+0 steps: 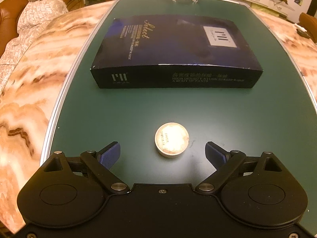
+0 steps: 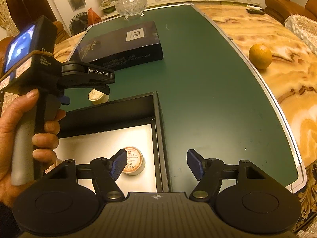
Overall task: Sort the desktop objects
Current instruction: 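Move the left gripper to the last cream tin and close on it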
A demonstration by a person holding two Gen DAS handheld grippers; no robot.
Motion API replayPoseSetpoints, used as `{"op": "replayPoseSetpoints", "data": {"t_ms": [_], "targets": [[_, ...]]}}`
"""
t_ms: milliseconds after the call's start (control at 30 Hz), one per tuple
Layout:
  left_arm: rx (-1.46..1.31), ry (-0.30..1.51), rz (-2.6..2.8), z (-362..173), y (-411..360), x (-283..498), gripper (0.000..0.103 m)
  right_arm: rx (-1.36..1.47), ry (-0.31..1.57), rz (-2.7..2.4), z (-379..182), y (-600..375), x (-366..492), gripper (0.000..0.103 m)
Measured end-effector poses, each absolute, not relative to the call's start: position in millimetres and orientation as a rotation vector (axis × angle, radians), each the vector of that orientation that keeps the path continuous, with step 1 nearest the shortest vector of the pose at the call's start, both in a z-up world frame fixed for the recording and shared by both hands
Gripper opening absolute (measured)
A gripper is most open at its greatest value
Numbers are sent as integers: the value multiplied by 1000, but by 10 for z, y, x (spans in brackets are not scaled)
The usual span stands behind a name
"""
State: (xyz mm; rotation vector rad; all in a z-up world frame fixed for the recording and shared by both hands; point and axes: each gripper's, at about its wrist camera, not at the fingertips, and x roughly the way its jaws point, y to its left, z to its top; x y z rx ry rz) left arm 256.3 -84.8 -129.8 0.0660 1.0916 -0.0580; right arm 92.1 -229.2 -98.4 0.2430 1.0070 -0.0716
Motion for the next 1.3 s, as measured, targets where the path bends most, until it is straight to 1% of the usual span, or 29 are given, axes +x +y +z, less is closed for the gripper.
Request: {"op": "replayPoseSetpoints", "data": {"t_ms": [233, 400, 533, 600, 700, 867, 1033, 1133, 1200, 1300], "targets": [[91, 1081, -39, -1362, -872, 2606, 91, 247, 1010, -65, -989, -2283, 936, 70], [90, 1099, -56, -1403, -886, 2647, 80, 247, 1001, -59, -955, -2273, 943, 70], [108, 1093, -58, -1420, -907, 2645, 77, 246, 997, -62, -950, -2274, 955, 70], [109, 1096, -62, -1430, -909, 2650, 72, 251, 997, -63, -955, -2280, 957, 70], [106, 1102, -64, -1449, -904, 2662, 67, 253, 998, -65, -961, -2282, 964, 70], [110, 1104, -69, -1470, -899, 2661, 64, 254, 999, -68, -971, -2287, 968, 70], [120, 1105, -80, -1476, -920, 2658, 58, 256, 1001, -70, -988, -2300, 972, 70], [126, 1109, -91, -1489, -939, 2653, 52, 256, 1001, -72, -995, -2302, 973, 70], [126, 1115, -100, -1498, -947, 2650, 46, 257, 1004, -74, -1007, -2309, 974, 70], [119, 1122, -111, -1509, -948, 2649, 40, 259, 1006, -75, -1018, -2316, 972, 70]]}}
